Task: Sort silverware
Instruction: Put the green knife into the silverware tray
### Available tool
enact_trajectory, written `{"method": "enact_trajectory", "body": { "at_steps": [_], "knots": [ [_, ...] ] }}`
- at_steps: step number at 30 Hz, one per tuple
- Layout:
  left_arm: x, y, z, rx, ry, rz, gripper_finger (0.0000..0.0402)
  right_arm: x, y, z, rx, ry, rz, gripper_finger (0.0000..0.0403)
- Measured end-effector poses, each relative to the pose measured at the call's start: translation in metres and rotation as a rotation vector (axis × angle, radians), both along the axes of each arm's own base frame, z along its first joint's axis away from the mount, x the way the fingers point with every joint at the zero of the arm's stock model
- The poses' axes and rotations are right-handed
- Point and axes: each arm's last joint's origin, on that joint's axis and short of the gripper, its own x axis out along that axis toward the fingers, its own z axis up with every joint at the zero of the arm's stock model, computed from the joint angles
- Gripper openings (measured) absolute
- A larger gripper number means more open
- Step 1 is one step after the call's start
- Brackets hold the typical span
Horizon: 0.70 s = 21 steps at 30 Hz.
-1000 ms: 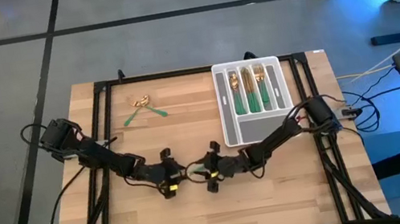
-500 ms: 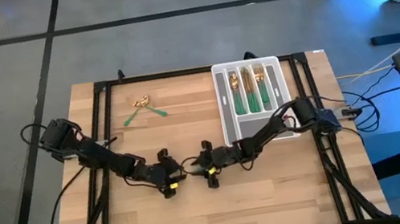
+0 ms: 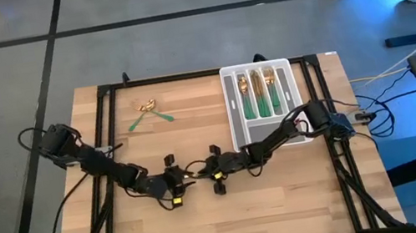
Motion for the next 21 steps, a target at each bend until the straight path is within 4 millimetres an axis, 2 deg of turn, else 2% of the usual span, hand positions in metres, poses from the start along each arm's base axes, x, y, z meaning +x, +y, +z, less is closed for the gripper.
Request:
{"method": "enact_trajectory", "body": {
  "at_steps": [4, 13, 17, 21],
  "knots": [
    [-0.006, -0.007, -0.001, 0.102, 0.024, -0.044, 0.012, -0.002, 0.0, -0.001, 0.021, 0.005, -0.007, 0.0027],
    [-0.025, -0.011, -0.02, 0.327, 0.215, -0.083, 0.0094, -0.001, 0.0, 0.001, 0.043, -0.048, -0.015, 0.003],
    [-0.024, -0.012, -0.026, 0.364, 0.227, -0.097, 0.0096, 0.0, 0.001, 0.001, 0.053, -0.072, -0.012, 0.003],
    [-0.023, -0.013, -0.027, 0.366, 0.229, -0.124, 0.0118, 0.001, 0.001, 0.004, 0.061, -0.099, -0.007, 0.0033]
  ]
}}
